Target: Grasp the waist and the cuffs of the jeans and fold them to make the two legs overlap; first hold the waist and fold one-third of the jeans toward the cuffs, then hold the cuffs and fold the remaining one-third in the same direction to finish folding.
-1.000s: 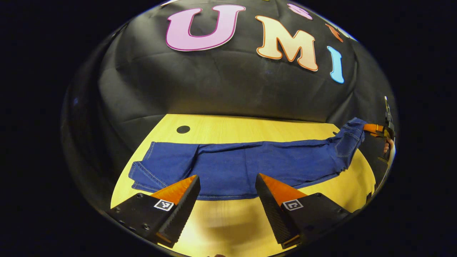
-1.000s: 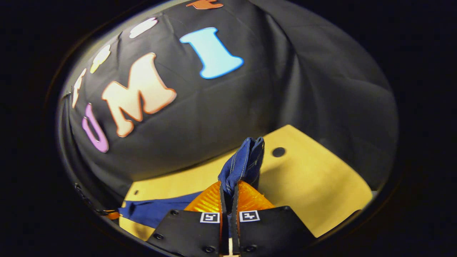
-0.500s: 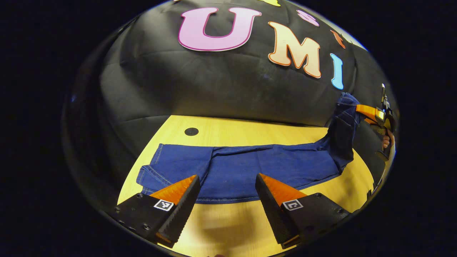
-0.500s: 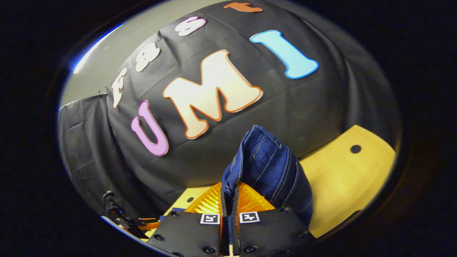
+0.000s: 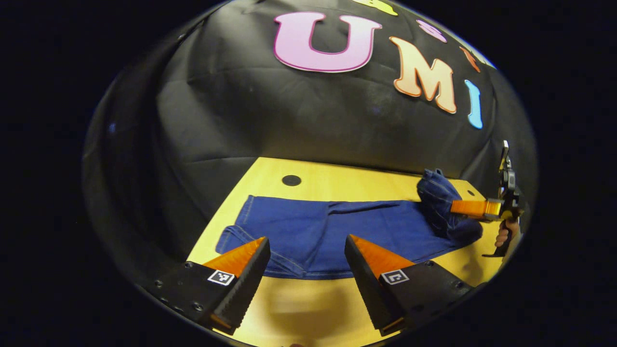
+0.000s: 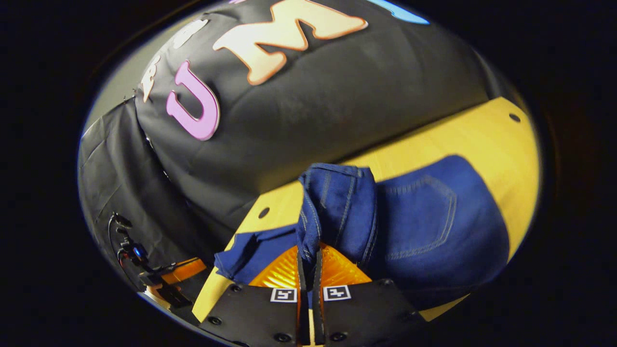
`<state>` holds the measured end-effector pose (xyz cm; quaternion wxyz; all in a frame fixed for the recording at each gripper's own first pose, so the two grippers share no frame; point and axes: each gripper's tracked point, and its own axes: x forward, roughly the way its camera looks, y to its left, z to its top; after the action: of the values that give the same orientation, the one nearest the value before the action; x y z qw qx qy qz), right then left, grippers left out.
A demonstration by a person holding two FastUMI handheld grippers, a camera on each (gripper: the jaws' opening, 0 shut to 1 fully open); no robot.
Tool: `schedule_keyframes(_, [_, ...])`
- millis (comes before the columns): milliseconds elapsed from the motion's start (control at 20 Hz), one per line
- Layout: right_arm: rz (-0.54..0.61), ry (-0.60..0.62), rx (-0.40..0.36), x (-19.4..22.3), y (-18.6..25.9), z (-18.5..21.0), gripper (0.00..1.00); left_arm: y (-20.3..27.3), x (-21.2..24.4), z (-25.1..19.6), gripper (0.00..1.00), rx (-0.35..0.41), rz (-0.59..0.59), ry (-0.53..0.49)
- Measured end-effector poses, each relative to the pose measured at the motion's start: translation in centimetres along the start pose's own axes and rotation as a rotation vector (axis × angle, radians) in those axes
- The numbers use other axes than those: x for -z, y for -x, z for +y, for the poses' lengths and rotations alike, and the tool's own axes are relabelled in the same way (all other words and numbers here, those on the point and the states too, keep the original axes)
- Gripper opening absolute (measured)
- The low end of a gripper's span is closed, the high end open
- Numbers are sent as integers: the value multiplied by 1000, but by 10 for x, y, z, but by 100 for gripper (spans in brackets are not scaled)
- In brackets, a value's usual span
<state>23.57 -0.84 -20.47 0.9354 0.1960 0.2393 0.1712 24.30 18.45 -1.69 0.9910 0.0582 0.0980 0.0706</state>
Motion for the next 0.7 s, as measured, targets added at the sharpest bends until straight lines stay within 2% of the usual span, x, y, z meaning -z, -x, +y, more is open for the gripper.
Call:
schedule_keyframes(250, [-16,49,34,9,-4,1,5,-22,22,74,94,-114,44,11])
schedule_keyframes(400, [-9,68,46,10,-4,2,6,-43,40,93,95,-121,103,51])
schedule_keyframes(500, [-5,76,48,7,-3,1,10,-44,46,94,95,-111,116,77])
schedule_keyframes(550, [-12,89,45,6,-2,3,18,-44,49,93,94,-107,125,89])
schedule_keyframes(650, [-28,132,37,1,3,17,24,-47,58,94,94,-97,146,108])
schedule_keyframes(700, [-27,147,36,-3,6,22,33,-43,55,96,95,-100,145,98])
